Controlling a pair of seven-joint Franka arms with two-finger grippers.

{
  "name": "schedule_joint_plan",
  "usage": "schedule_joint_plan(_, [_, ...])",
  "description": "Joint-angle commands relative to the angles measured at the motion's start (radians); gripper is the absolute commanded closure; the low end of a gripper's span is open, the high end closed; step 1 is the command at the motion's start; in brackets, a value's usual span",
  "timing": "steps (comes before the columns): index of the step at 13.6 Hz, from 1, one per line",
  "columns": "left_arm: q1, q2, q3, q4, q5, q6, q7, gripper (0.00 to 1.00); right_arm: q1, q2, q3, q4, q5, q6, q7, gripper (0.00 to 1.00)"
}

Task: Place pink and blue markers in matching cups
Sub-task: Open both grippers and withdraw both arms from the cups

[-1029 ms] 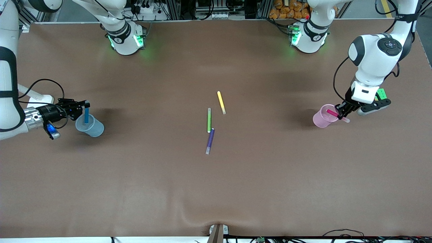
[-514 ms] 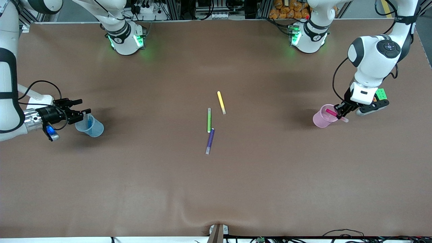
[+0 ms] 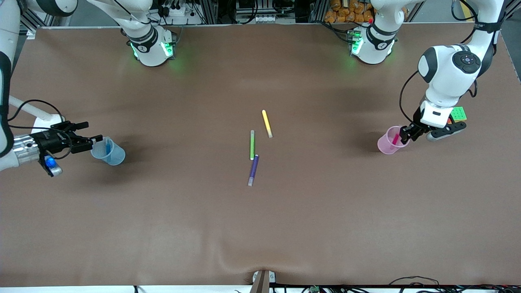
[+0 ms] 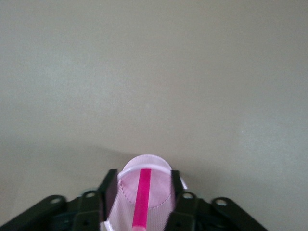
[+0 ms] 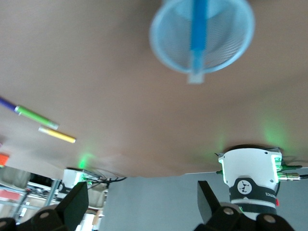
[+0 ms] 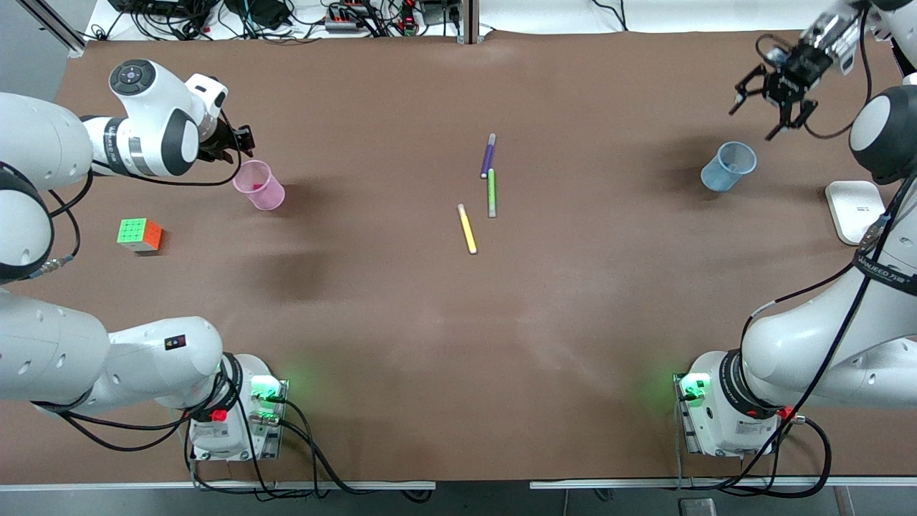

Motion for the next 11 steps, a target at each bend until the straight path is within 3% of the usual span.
schedule_joint_plan(1, [0.005, 0.006, -0.006, 0.062, 0.02, -0.046, -0.001, 0.0, 0.056, 0.0, 0.0, 0.175, -0.014, -0.037, -0.008, 0.0])
schedule_joint_plan(6, [0.003, 0.001, -0.046, 0.385, 0.02, -0.536, 0.001, 0.0, 0.047, -0.001, 0.022, 0.352, -0.081, -0.109, -0.083, 0.0])
schedule_joint_plan(9, [0.003, 0.004, -0.057, 0.517, 0.02, -0.689, 0.004, 0.0, 0.086, -0.095, 0.041, 0.364, -0.184, -0.114, -0.073, 0.0])
schedule_joint_plan(11, [0.005, -0.001, -0.062, 0.606, 0.02, -0.82, 0.011, 0.0, 0.087, -0.159, 0.065, 0.364, -0.176, -0.124, -0.079, 0.0])
